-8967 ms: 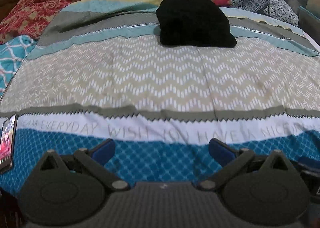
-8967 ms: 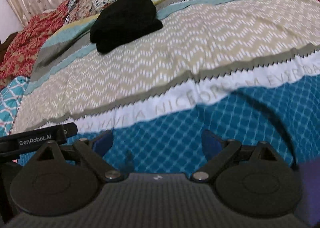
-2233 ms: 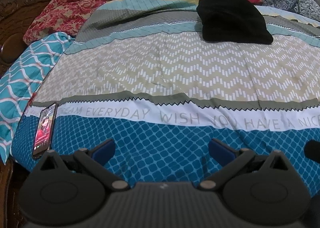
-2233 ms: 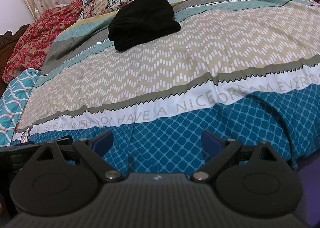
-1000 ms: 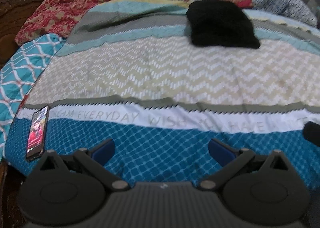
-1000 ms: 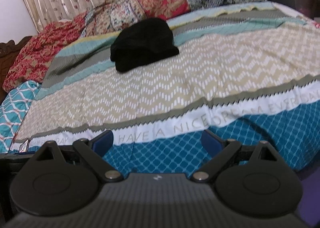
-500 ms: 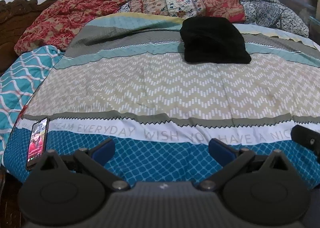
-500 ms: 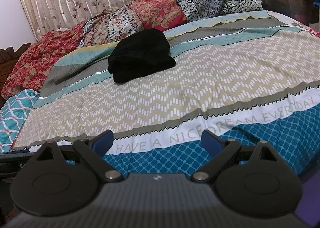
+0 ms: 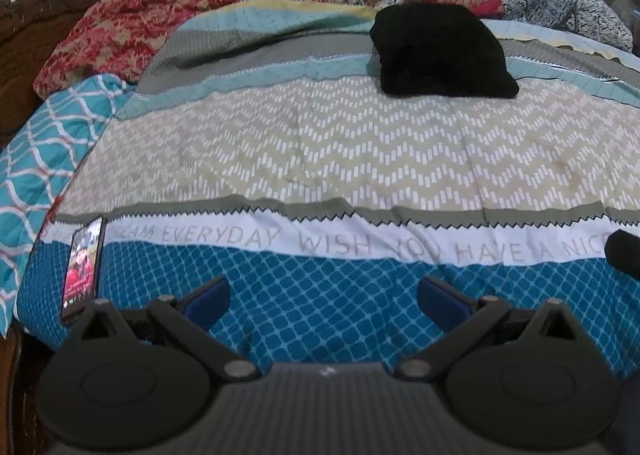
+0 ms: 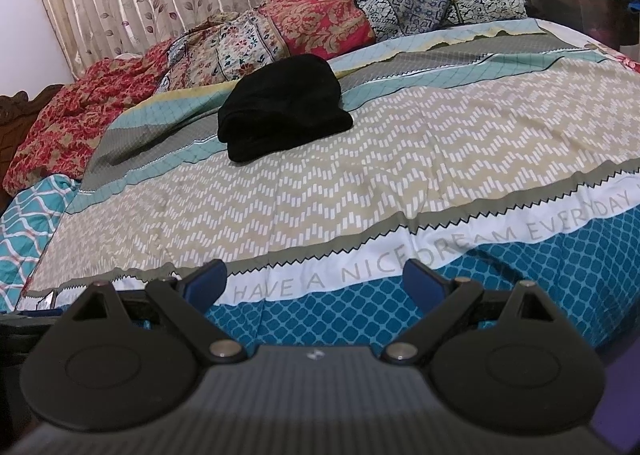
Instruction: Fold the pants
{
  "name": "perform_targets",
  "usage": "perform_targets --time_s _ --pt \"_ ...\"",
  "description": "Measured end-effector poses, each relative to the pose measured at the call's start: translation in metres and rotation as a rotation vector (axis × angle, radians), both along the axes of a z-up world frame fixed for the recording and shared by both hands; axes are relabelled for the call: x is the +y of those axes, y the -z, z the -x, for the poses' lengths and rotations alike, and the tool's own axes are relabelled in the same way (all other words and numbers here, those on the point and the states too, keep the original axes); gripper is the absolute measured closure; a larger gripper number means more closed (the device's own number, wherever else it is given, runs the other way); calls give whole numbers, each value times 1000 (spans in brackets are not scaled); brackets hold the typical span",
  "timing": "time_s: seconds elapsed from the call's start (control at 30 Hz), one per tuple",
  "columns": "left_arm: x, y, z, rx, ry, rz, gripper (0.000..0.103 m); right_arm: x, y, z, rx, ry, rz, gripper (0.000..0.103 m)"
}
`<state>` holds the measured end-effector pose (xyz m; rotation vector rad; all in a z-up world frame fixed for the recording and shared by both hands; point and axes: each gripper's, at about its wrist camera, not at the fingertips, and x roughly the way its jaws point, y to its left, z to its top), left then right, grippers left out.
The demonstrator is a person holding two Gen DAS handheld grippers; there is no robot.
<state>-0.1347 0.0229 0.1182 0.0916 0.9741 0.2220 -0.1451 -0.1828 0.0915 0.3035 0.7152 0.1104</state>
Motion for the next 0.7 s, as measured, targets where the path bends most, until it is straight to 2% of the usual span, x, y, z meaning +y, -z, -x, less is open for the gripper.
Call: perform_targets --time_s 0.33,0.7 --pt "7 5 -2 45 -28 48 0 6 2 1 5 -23 12 7" --pt "7 10 -2 70 -16 60 0 8 4 1 18 -24 8 7"
